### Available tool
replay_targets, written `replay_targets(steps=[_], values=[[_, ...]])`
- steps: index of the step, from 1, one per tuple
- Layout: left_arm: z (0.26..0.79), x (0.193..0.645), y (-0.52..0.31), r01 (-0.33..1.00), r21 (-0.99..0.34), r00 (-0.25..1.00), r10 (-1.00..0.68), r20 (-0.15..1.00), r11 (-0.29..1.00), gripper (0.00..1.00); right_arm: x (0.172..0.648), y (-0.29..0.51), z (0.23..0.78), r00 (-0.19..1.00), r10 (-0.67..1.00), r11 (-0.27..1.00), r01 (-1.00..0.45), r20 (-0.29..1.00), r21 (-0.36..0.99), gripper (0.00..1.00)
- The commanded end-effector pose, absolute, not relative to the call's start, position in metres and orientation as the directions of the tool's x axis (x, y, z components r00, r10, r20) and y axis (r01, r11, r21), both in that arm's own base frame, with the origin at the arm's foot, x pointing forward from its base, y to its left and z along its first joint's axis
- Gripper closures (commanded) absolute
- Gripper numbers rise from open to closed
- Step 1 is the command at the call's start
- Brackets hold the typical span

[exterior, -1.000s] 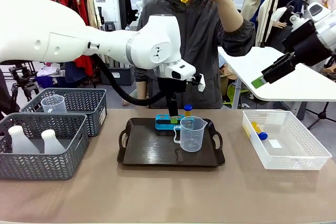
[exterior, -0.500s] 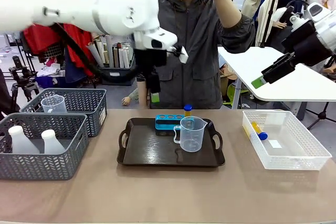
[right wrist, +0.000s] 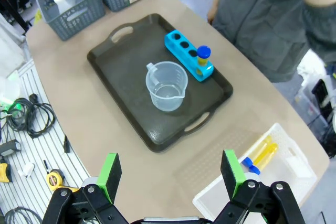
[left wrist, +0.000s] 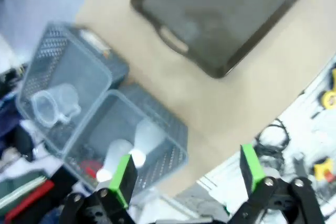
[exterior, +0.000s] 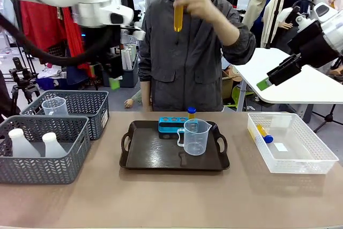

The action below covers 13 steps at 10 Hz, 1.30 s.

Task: Prepare the laboratory tools.
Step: Pick up one Small flask and place it on the Handle tray.

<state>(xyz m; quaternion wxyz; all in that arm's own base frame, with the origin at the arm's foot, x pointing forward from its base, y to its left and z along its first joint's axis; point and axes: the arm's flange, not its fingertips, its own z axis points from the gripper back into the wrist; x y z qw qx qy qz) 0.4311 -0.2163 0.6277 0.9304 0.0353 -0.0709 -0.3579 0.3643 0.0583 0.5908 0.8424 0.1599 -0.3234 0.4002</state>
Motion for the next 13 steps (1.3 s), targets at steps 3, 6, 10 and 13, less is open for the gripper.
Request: replay_targets(steps=[3, 6, 10, 13], values=[[0.618, 0.41, -0.135, 0.485, 0.152, 0.848, -0.506, 0.161, 0.861, 0.0, 0.365, 0.059, 0.592, 0.468, 0.558, 0.623, -0.782, 0.685, 0.027, 0.0], [0.626, 0.417, -0.126, 0.471, 0.128, 0.86, -0.487, 0.154, 0.873, 0.0, 0.365, 0.059, 0.592, 0.468, 0.558, 0.623, -0.782, 0.685, 0.027, 0.0], [0.62, 0.418, -0.127, 0.478, 0.133, 0.854, -0.495, 0.16, 0.868, 0.0, 0.365, 0.059, 0.592, 0.468, 0.558, 0.623, -0.782, 0.685, 0.027, 0.0], [0.599, 0.437, -0.108, 0.31, 0.17, 0.926, -0.337, 0.167, 0.935, 0.0, 0.365, 0.059, 0.592, 0.468, 0.558, 0.623, -0.782, 0.685, 0.027, 0.0]])
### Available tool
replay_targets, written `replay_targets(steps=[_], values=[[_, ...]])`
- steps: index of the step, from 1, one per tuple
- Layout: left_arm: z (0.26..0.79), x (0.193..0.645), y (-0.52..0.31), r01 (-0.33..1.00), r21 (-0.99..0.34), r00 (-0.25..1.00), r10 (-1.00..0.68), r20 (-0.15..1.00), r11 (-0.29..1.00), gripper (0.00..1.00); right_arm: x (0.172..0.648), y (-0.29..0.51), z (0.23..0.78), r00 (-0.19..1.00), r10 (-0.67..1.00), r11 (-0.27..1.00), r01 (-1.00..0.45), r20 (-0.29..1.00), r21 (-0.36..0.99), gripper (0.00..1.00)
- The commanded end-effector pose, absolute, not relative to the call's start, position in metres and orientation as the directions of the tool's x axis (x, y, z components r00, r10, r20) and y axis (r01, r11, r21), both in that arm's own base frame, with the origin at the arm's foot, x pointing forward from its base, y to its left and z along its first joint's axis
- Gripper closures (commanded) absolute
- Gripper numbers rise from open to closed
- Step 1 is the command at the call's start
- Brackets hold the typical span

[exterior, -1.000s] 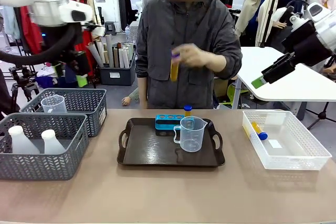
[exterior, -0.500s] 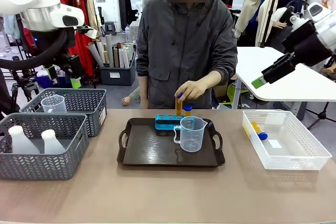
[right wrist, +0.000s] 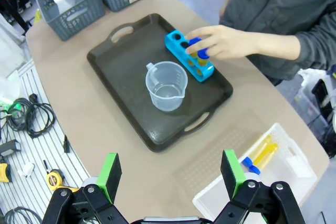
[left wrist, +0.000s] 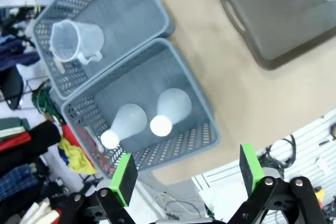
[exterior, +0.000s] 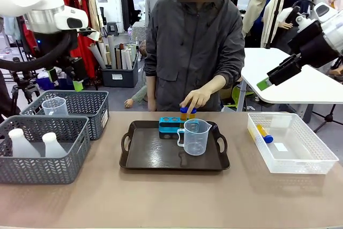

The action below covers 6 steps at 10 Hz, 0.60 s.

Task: Prepare the laboratory tools.
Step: Pick up one Small flask and place it on the Handle tray.

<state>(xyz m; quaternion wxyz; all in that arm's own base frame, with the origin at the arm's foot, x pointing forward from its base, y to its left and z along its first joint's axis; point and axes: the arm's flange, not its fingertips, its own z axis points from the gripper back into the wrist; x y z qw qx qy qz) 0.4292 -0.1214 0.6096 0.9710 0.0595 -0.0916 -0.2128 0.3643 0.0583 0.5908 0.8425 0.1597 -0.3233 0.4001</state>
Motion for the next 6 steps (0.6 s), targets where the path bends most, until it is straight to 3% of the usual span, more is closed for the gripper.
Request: replay_targets(steps=[1, 4, 6], values=[[0.59, 0.441, -0.091, 0.259, 0.158, 0.943, -0.285, 0.175, 0.953, 0.0, 0.365, 0.059, 0.592, 0.468, 0.558, 0.623, -0.782, 0.685, 0.027, 0.0], [0.577, 0.443, -0.042, 0.11, 0.085, 0.958, -0.128, 0.255, 0.99, 0.0, 0.365, 0.059, 0.592, 0.468, 0.558, 0.623, -0.782, 0.685, 0.027, 0.0], [0.567, 0.439, -0.001, 0.035, 0.079, 0.97, -0.053, 0.239, 0.996, 0.0, 0.365, 0.059, 0.592, 0.468, 0.558, 0.623, -0.782, 0.685, 0.027, 0.0]])
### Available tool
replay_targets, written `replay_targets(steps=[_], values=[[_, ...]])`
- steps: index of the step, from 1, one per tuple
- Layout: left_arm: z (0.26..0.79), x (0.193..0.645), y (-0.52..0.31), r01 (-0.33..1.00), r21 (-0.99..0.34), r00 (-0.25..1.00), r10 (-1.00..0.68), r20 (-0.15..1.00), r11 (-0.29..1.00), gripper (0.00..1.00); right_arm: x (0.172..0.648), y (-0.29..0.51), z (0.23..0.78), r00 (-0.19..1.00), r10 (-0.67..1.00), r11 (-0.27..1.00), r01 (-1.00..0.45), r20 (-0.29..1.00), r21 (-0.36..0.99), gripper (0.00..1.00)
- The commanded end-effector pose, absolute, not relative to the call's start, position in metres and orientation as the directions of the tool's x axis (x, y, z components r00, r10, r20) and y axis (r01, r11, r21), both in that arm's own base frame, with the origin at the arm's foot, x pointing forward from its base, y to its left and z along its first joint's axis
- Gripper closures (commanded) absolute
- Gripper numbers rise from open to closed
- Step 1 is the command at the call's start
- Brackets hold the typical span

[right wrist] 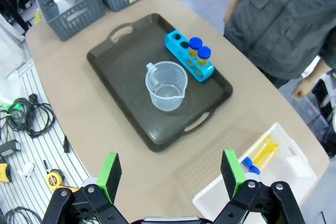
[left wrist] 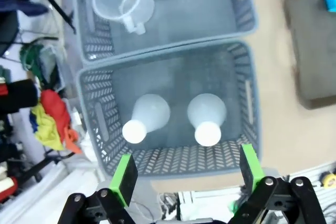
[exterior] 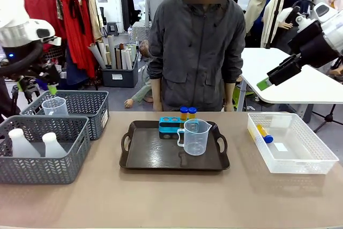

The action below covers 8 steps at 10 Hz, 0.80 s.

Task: Prepare the laboratory tools.
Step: Pick up one Small flask and place it on the Handle tray.

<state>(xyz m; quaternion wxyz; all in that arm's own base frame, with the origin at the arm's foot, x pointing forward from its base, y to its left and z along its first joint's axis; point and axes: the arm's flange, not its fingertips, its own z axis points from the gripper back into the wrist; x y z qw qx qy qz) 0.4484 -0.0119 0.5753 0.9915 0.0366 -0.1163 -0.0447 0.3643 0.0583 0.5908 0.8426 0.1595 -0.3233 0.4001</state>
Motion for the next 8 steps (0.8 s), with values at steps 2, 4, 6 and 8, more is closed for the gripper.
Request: replay_targets(steps=[2, 4, 6, 8], values=[[0.549, 0.43, 0.036, -0.053, 0.078, 0.982, 0.037, 0.186, 0.996, 0.0, 0.365, 0.059, 0.592, 0.468, 0.558, 0.623, -0.782, 0.685, 0.027, 0.0], [0.523, 0.42, 0.056, -0.025, 0.098, 0.984, 0.007, 0.176, 0.995, 0.0, 0.365, 0.059, 0.592, 0.468, 0.558, 0.623, -0.782, 0.685, 0.027, 0.0], [0.5, 0.419, 0.073, -0.041, 0.068, 0.984, 0.029, 0.176, 0.997, 0.0, 0.365, 0.059, 0.592, 0.468, 0.558, 0.623, -0.782, 0.685, 0.027, 0.0], [0.508, 0.422, 0.068, -0.051, 0.078, 0.987, 0.039, 0.153, 0.996, 0.0, 0.365, 0.059, 0.592, 0.468, 0.558, 0.623, -0.782, 0.685, 0.027, 0.0]])
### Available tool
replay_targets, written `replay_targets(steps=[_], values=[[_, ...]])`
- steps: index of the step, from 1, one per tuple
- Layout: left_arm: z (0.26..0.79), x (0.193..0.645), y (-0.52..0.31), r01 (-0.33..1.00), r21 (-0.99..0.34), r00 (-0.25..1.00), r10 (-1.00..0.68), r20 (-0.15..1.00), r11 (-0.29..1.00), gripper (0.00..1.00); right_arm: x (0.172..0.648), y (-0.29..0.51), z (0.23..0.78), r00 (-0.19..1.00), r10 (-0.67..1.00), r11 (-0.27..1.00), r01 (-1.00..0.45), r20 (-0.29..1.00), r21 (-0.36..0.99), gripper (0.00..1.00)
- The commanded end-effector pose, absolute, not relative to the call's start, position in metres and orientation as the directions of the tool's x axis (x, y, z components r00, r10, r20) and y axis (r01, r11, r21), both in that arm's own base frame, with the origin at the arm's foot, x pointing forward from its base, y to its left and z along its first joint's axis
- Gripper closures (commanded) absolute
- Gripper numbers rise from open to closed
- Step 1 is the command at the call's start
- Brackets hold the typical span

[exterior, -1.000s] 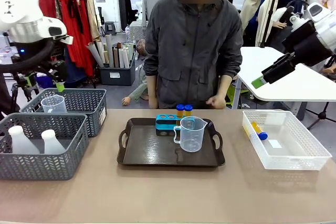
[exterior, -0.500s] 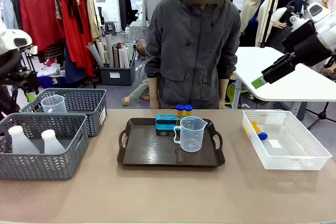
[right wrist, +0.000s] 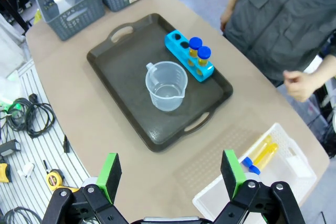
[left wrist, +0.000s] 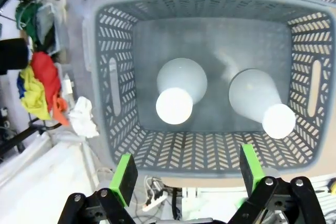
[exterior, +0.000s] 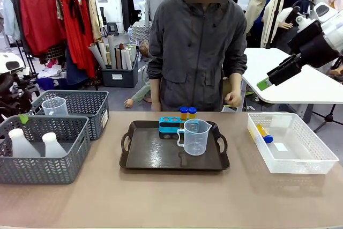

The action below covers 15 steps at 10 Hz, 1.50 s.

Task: Prepare the laboratory tools.
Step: Pick up one Small flask and place it on the Handle tray.

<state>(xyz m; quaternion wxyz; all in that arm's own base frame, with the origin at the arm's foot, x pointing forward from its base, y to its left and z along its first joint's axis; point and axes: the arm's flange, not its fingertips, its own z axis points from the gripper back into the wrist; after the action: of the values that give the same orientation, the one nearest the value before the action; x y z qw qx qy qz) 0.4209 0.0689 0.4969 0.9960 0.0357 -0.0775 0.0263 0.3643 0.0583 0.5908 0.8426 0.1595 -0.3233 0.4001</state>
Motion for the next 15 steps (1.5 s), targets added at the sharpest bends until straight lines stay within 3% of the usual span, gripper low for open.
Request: replay_targets(steps=[1, 4, 5, 6, 15], values=[[0.508, 0.422, 0.068, -0.051, 0.078, 0.987, 0.039, 0.153, 0.996, 0.0, 0.365, 0.059, 0.592, 0.468, 0.558, 0.623, -0.782, 0.685, 0.027, 0.0], [0.503, 0.422, 0.067, -0.055, 0.07, 0.987, 0.043, 0.157, 0.996, 0.0, 0.365, 0.059, 0.592, 0.468, 0.558, 0.623, -0.782, 0.685, 0.027, 0.0], [0.497, 0.424, 0.067, 0.052, 0.082, 0.992, -0.061, 0.112, 0.995, 0.0, 0.365, 0.059, 0.592, 0.468, 0.558, 0.623, -0.782, 0.685, 0.027, 0.0], [0.488, 0.429, 0.071, 0.066, 0.039, 0.992, -0.07, 0.102, 0.997, 0.0, 0.365, 0.059, 0.592, 0.468, 0.558, 0.623, -0.782, 0.685, 0.027, 0.0], [0.437, 0.448, 0.099, 0.097, 0.027, 0.985, -0.099, 0.138, 0.995, 0.0, 0.365, 0.059, 0.592, 0.468, 0.558, 0.623, -0.782, 0.685, 0.027, 0.0]])
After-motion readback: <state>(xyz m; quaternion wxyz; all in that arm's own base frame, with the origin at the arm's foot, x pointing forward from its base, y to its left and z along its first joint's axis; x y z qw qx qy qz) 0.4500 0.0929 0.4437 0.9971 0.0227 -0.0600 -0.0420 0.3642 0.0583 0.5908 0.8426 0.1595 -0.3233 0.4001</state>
